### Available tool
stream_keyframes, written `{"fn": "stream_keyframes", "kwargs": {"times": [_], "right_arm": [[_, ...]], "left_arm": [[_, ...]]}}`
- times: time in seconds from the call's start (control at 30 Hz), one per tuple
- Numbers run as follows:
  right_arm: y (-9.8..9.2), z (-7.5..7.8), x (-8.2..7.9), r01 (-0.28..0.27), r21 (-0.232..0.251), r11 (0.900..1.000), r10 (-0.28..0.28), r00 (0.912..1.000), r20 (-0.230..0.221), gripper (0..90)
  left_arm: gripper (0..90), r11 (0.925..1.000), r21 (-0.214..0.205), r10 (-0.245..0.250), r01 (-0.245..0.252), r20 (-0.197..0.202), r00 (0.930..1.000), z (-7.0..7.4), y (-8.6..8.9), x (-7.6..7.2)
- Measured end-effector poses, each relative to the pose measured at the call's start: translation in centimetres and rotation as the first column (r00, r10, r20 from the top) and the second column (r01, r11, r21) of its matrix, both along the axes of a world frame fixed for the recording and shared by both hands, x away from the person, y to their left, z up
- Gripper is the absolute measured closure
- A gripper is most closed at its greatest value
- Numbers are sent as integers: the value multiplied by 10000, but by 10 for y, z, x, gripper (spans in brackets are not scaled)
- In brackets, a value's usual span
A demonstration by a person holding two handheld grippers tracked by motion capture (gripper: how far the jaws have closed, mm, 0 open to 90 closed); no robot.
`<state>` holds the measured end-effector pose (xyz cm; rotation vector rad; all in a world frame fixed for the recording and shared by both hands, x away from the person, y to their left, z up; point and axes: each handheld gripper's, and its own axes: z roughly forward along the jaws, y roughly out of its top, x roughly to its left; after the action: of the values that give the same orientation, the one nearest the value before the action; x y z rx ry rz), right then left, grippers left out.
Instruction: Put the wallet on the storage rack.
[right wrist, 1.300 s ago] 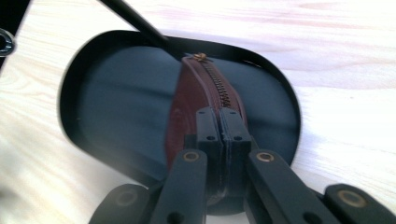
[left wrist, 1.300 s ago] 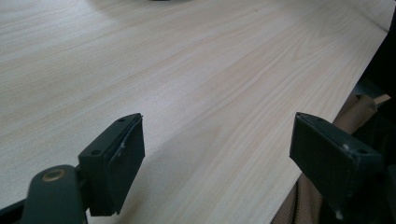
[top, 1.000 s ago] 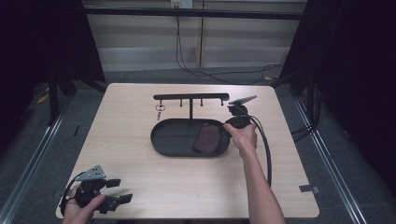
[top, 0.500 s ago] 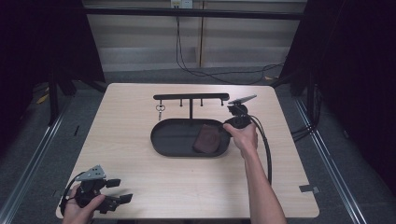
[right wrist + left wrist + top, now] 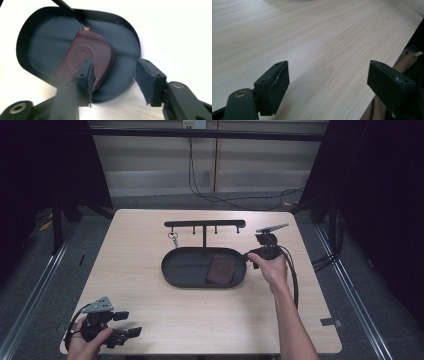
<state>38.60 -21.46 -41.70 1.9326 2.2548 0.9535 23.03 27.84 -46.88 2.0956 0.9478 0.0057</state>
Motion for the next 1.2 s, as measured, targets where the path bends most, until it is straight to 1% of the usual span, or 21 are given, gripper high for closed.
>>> {"fn": "stream_keyframes", "kwargs": {"times": [0.1,0.13,0.17,0.2,0.23,0.27,0.3,0.37,0.5,0.57,0.6,0.63,0.73,0.83,0.87,0.9,0.93,1.03,1.1,1.13,1.2], "right_arm": [[-4,0,-4,-16,5,10000,16,9999,139,433],[-8,1,-8,-67,25,10000,67,9997,252,376],[-8,1,-8,-67,25,10000,67,9997,252,376],[-10,2,-13,-44,47,10000,43,9992,390,327],[-10,2,-13,-44,47,10000,43,9992,390,327],[-12,1,-17,-60,148,9999,53,9989,458,269],[-12,1,-17,-60,148,9999,53,9989,458,269],[-13,-2,-26,-265,115,9996,258,9978,614,260],[-14,-4,-35,-316,172,9994,303,9970,709,236],[-17,-4,-41,-387,185,9991,368,9948,945,231],[-19,-3,-47,-353,191,9992,329,9932,1115,219],[-19,-3,-47,-353,191,9992,329,9932,1115,219],[-26,-4,-58,-316,289,9991,274,9903,1361,207],[-28,-5,-64,-282,253,9993,242,9886,1487,204],[-31,-7,-71,-239,245,9994,196,9864,1629,201],[-31,-7,-71,-239,245,9994,196,9864,1629,201],[-34,-9,-77,-181,208,9996,141,9841,1771,200],[-37,-11,-84,-118,238,9996,71,9817,1904,197],[-39,-12,-92,-26,169,9999,-9,9787,2055,196],[-42,-14,-99,6,180,9998,-45,9761,2174,196],[-43,-16,-107,-56,174,9998,16,9742,2257,196]], "left_arm": [[179,10000,-11,8,-8,-3,10000,0,0,1],[179,10000,15,19,-19,6,10000,-1,0,1],[179,10000,15,19,-19,6,10000,-1,0,1],[180,10000,6,30,-30,1,10000,-1,0,1],[180,10000,-9,42,-42,-5,10000,-1,0,1],[180,10000,-26,58,-58,1,10000,-1,1,2],[179,10000,-26,58,-58,1,10000,-1,1,2],[179,9999,-95,108,-108,21,9999,-1,1,2],[179,9997,-172,190,-190,4,9998,-1,2,3],[180,9997,-170,159,-160,-44,9999,-1,2,3],[180,9997,-162,171,-171,-44,9998,-1,2,3],[180,9996,-179,194,-195,-47,9998,-1,2,3],[179,9993,-211,320,-320,-48,9995,-1,3,3],[180,9993,-194,328,-330,-70,9994,-1,3,4],[179,9992,-194,341,-342,-78,9994,-1,3,4],[179,9992,-182,355,-356,-79,9993,-1,3,4],[180,9993,-136,341,-342,-94,9994,-1,3,4],[180,9985,-176,506,-510,-244,9984,-2,3,5],[181,9984,-184,529,-536,-341,9980,-2,4,6],[184,9980,-226,581,-588,-322,9978,-2,4,6],[183,9981,-246,551,-559,-284,9981,-1,4,5]]}}
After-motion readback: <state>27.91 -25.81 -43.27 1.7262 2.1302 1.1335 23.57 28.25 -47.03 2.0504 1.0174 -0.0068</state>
